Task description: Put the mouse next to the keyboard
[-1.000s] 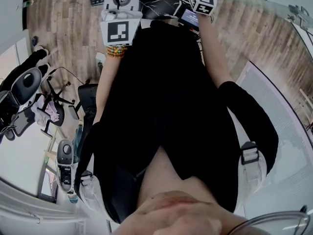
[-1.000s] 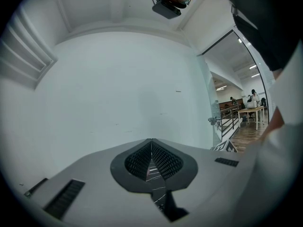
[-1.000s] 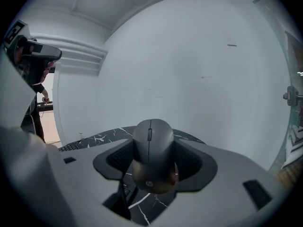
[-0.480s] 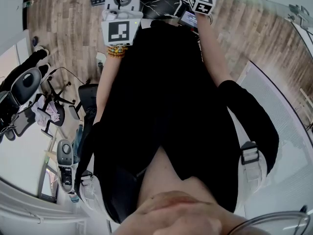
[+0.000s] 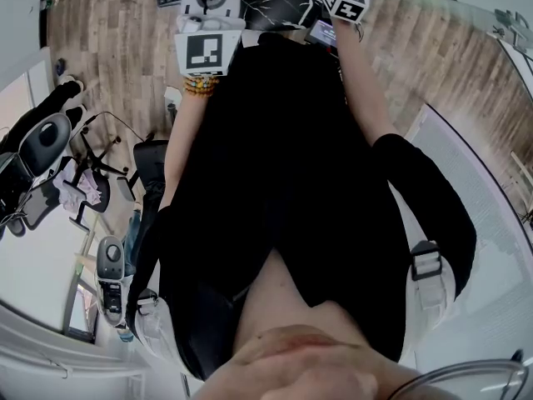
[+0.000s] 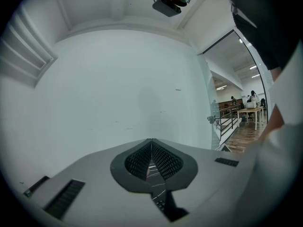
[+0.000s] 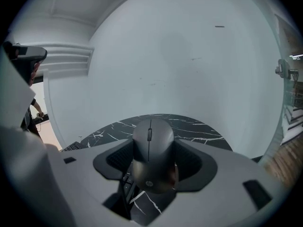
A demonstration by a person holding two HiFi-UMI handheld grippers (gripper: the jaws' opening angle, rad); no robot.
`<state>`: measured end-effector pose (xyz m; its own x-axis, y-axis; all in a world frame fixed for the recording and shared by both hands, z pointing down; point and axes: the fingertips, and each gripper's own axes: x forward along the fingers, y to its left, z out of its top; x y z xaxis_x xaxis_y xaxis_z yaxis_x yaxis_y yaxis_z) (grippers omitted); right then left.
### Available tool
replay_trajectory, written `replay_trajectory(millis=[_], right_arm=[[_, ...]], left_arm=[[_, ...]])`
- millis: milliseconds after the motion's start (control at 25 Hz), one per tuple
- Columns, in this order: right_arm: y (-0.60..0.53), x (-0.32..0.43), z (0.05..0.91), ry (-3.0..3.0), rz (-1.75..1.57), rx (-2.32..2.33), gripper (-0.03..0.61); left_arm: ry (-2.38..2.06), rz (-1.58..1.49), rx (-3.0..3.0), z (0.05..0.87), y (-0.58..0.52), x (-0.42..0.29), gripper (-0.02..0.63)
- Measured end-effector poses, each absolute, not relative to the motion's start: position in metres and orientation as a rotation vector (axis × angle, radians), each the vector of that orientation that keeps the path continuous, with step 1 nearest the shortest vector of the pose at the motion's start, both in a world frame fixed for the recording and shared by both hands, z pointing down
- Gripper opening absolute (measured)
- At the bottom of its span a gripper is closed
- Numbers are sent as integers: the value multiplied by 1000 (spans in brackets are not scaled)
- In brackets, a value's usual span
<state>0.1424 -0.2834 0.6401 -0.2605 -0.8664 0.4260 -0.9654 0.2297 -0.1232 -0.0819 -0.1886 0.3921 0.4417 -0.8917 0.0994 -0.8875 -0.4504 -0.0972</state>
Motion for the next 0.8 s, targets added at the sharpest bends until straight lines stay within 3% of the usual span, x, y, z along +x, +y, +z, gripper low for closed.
replay_trajectory(millis=[520,800], right_arm=[[-285,165,668,-2167,751,1852,282],[-272,161,691,-2087,656,1737,281]], left_arm=[[1600,-229,-2664,400,-187,-76,14],[1613,-243,-2668,404,-187,-78,14]])
